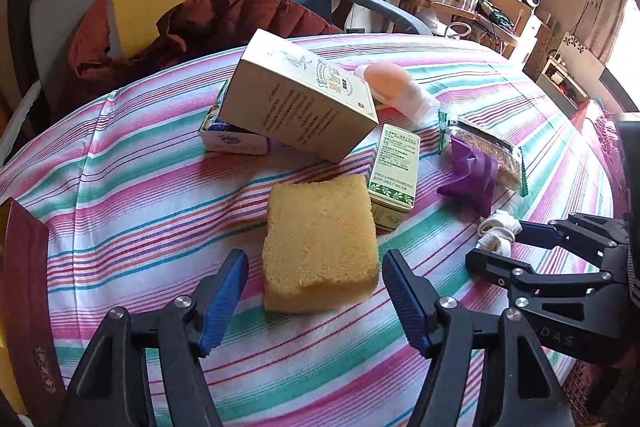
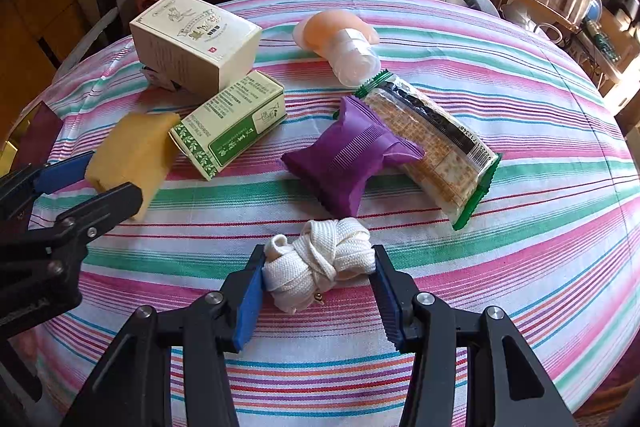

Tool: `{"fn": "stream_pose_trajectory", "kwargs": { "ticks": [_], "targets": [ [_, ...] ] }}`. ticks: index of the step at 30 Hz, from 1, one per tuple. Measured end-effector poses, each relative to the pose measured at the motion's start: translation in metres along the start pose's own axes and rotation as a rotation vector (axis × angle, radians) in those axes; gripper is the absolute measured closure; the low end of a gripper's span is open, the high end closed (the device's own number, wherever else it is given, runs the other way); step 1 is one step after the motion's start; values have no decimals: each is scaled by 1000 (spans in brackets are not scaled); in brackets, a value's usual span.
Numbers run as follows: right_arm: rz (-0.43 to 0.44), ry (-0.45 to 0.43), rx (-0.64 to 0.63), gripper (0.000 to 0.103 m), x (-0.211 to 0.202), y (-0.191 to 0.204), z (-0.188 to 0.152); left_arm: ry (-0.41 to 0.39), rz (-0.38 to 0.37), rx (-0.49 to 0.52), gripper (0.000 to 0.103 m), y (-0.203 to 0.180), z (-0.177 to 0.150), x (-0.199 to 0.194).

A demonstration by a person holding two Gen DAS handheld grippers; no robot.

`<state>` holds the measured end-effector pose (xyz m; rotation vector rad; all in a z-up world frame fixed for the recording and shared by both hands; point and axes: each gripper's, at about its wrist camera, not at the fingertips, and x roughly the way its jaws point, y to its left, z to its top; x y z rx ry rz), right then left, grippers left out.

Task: Organize objects
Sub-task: 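Grasp the second yellow sponge with the left tool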

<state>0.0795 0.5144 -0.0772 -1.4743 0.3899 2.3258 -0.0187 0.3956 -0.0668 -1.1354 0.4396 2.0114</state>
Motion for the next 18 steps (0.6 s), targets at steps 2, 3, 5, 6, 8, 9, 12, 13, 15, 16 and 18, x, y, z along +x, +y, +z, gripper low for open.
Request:
{"fn": "stream_pose_trajectory", "kwargs": {
  "ticks": [2, 3, 5, 6, 8, 9, 12, 13, 15, 16, 18],
  "targets": [
    [1, 1, 1, 52, 0, 0, 1, -1, -10, 5, 32, 1, -1, 6],
    [1, 1, 1, 52, 0, 0, 1, -6, -18, 0, 35, 3, -1, 7],
    [0, 1, -1, 52, 3, -3, 3, -30, -40, -29, 46, 10, -4, 9],
    [-1, 1, -2, 52, 5, -5, 4, -42, -59, -46, 46, 13, -6, 9],
    [-2, 0, -4, 52, 4, -6, 4, -77, -64, -42, 47, 15, -11, 6],
    [-2, 0, -4, 52, 4, -6, 4, -89, -52, -17, 48, 14, -15, 5],
    [-3, -5, -1, 54, 3, -7, 5, -118, -36, -14, 48, 16, -23, -1],
    [1, -8, -3, 55, 2, -7, 5, -126, -42, -33, 48, 20, -26, -3],
    [17, -11, -8, 56, 1, -5, 3, -146, -56, -74, 48, 30, -32, -7],
    [31, -13, -12, 56, 1, -4, 3, -157, -56, -93, 48, 34, -36, -10],
    [58, -18, -28, 58, -1, 1, 3, -170, -50, -104, 49, 37, -43, -14]
  ]
}}
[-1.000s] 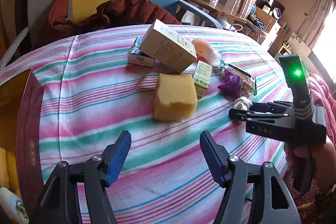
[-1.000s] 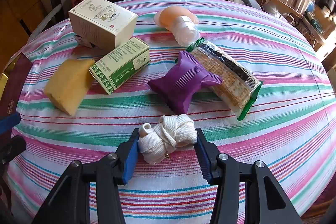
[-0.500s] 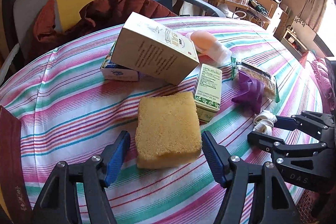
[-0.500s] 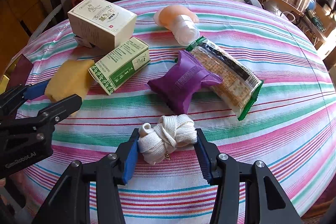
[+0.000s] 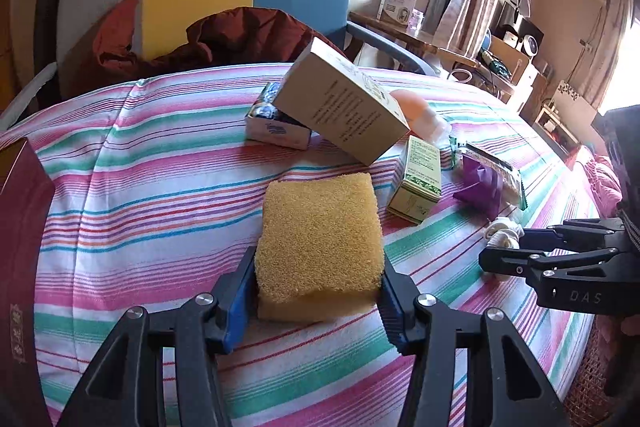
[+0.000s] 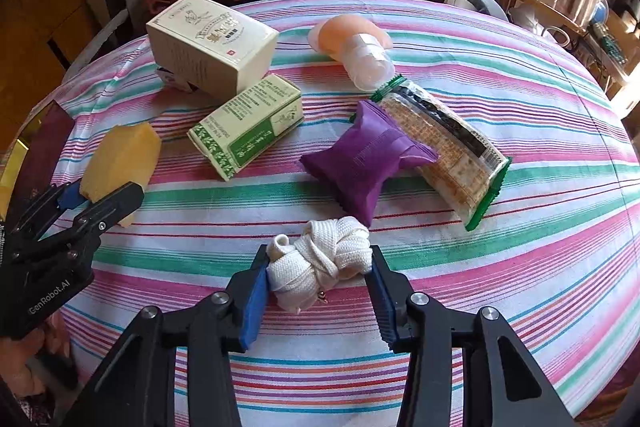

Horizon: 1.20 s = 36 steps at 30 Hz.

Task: Organize objects
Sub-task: 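Grasp the second yellow sponge with the left tool, then carry the second sponge into the gold tray and open the left tool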

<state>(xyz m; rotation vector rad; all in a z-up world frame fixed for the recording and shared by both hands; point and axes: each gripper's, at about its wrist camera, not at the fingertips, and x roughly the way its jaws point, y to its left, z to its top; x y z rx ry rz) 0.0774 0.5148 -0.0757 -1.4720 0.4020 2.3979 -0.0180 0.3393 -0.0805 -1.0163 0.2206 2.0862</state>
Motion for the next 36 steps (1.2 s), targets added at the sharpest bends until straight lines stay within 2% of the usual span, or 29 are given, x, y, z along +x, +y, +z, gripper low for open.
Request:
{"fn": "stream_pose_trajectory", "kwargs": {
  "ticks": [8, 15, 24, 30, 36],
  "targets": [
    [73, -29, -65, 58, -11, 37, -12, -30, 34, 13, 49, 3, -20, -18],
    [16, -35, -133, 58, 1, 62, -13, -50, 60, 11, 49, 9, -33, -36],
    [23, -30, -142, 58, 3, 60, -11, -88, 9, -48, 49, 25, -57, -82],
    [26, -29, -140, 58, 2, 59, -10, -173, 3, -80, 49, 40, -48, -128],
    [22, -31, -144, 58, 2, 60, -10, -215, 50, -198, 49, 86, -34, -160]
  ]
}}
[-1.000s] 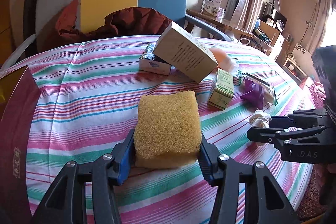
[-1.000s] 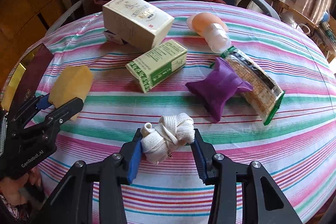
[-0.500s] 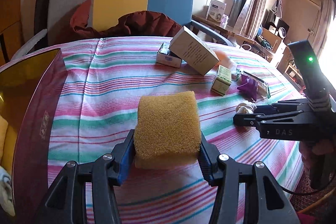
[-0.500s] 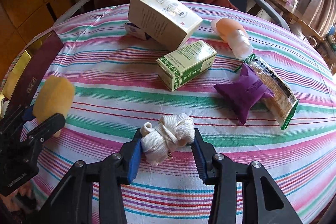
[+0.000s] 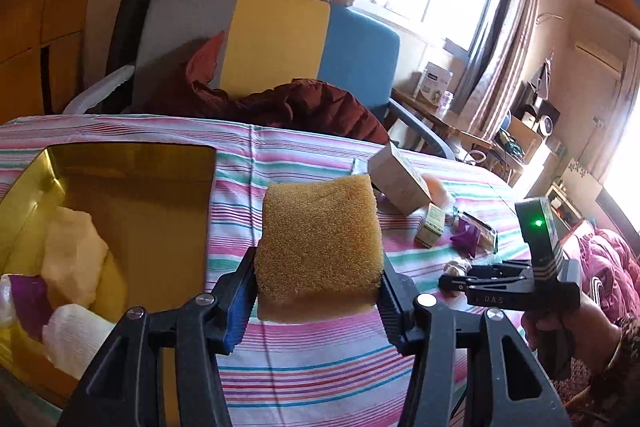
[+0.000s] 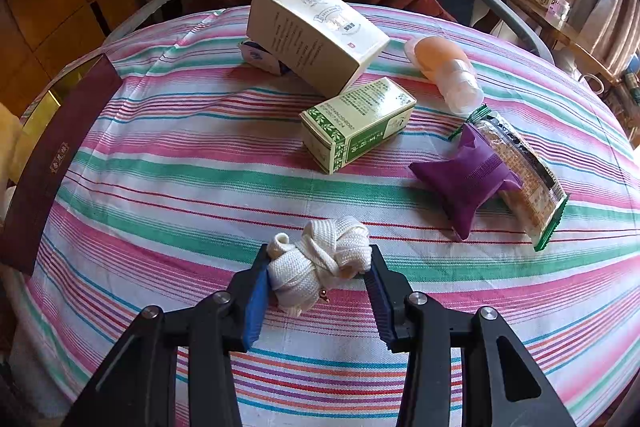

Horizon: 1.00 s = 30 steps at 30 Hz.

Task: Organize objects
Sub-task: 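Carry the second sponge into the gold tray and open the left tool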

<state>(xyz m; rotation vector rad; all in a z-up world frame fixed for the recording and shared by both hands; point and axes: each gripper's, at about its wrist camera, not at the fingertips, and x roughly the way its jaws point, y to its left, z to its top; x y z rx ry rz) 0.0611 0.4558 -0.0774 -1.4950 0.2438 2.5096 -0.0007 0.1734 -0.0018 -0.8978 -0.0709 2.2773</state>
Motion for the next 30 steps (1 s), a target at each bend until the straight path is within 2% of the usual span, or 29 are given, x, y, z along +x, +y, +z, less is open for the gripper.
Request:
{"fn": "stream_pose_trajectory", "kwargs": {
  "ticks": [5, 13, 16, 22, 25, 30],
  "targets": [
    [0, 0, 0, 58, 0, 0, 0, 17, 88, -79, 49, 41, 9, -3],
    [2, -3, -2, 57, 0, 1, -1, 146, 201, -140, 48, 87, 6, 17],
    [6, -3, 0, 56, 0, 0, -2, 197, 216, -155, 48, 98, 3, 25],
    [4, -3, -6, 55, 0, 1, -1, 230, 283, -171, 46, 115, 0, 29],
    [4, -3, -7, 55, 1, 1, -1, 254, 341, -195, 41, 128, 0, 31],
    [1, -4, -9, 55, 1, 2, -1, 230, 383, -271, 37, 145, -5, 19]
  ]
}}
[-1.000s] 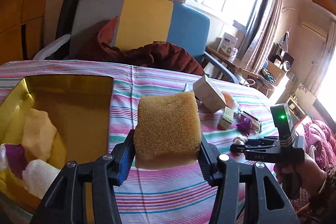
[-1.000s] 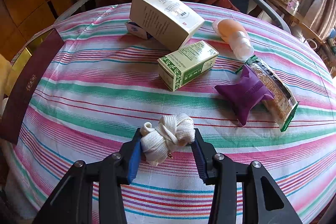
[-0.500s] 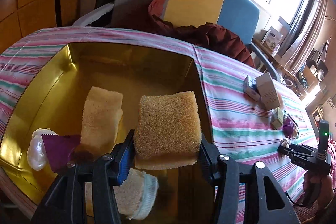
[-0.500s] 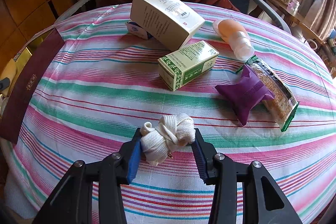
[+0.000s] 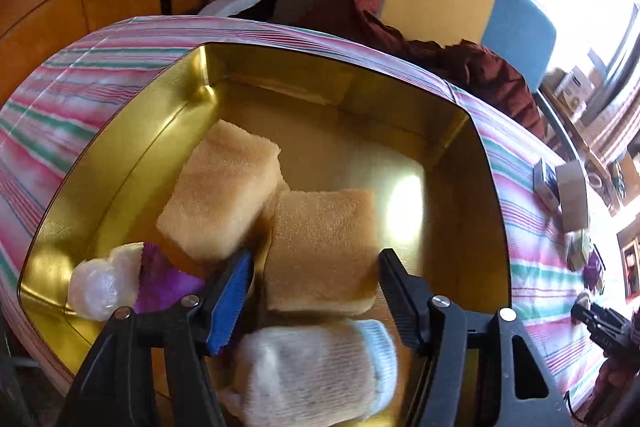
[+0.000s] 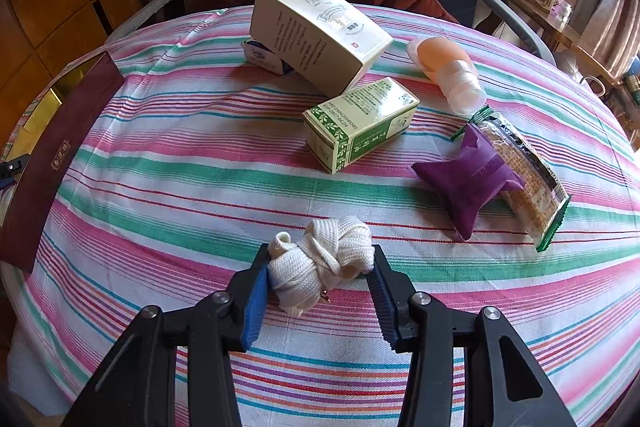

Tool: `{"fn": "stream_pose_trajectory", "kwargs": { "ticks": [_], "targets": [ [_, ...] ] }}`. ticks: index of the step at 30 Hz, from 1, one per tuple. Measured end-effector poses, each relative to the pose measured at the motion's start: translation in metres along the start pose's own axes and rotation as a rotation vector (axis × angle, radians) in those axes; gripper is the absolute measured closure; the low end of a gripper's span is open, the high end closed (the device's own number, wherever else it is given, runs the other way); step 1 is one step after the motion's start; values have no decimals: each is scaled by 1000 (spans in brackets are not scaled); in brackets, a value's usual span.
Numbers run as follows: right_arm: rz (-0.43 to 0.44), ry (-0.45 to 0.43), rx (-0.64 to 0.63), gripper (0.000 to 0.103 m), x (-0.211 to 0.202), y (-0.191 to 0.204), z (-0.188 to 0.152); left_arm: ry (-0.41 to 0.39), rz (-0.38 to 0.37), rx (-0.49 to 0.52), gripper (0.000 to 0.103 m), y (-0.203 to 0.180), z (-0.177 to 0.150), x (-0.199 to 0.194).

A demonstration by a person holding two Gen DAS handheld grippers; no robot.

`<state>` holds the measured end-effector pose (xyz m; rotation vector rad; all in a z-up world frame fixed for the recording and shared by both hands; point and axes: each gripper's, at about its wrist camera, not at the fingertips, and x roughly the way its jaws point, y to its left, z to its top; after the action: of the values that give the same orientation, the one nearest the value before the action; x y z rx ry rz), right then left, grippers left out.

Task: Organize objects
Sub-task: 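Carry the second sponge into the gold tray and open the left tool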

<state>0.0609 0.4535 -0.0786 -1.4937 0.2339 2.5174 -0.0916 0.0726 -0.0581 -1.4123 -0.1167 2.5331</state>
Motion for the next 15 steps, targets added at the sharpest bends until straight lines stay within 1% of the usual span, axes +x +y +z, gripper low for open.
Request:
{"fn": "stream_pose_trajectory", "kwargs": {
  "ticks": [2, 4, 6, 9, 11, 15],
  "targets": [
    [-2, -1, -2, 55, 0, 0, -1, -38, 23, -5, 37, 3, -3, -7],
    [-3, -2, -4, 55, 0, 0, -1, -94, 37, -5, 37, 4, -9, -18],
    [-7, -3, -8, 55, 0, 1, -1, -146, 17, -20, 37, 6, -16, -28],
    [-18, -5, -18, 57, 0, 3, -1, -192, -32, -52, 37, 10, -26, -38],
    [-22, -9, -26, 58, -1, 4, -1, -210, -59, -64, 37, 9, -36, -42],
    [-24, -19, -36, 59, -2, 7, -1, -231, -98, -31, 37, -1, -48, -47]
  ]
}}
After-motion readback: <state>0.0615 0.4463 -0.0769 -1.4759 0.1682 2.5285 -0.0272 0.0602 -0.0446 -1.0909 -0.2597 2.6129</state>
